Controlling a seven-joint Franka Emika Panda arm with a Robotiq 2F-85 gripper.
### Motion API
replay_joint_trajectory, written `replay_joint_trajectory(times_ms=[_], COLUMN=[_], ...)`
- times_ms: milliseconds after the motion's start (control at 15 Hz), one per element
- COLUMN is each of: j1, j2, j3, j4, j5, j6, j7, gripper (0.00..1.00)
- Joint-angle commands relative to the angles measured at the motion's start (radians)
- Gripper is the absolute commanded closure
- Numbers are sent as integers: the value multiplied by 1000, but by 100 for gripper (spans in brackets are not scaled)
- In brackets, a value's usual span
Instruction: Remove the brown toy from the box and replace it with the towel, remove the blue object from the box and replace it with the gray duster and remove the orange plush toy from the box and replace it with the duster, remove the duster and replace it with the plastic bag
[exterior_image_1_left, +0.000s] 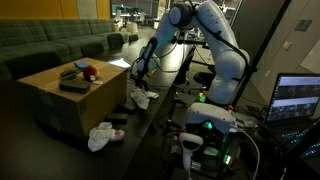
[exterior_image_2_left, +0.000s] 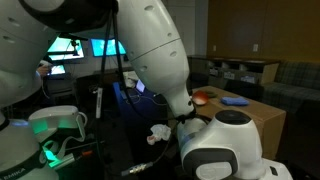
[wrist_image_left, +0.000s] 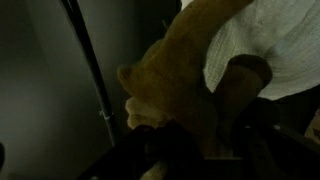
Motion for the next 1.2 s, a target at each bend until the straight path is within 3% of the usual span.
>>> replay_joint_trajectory(times_ms=[0,267,333,800,1133], j1=[-10,-22,-22,-37,-29], j2=[-26,-90,-110,-263,-277], j3=[8,27,25,46,84], j4=[-12,-96,-122,-316,-436], j5=[-47,-63,-61,-44,-31], j6=[-44,-58,-48,-26,43], j7=[14,0,4,3,24], gripper=[36,4,1,0,0])
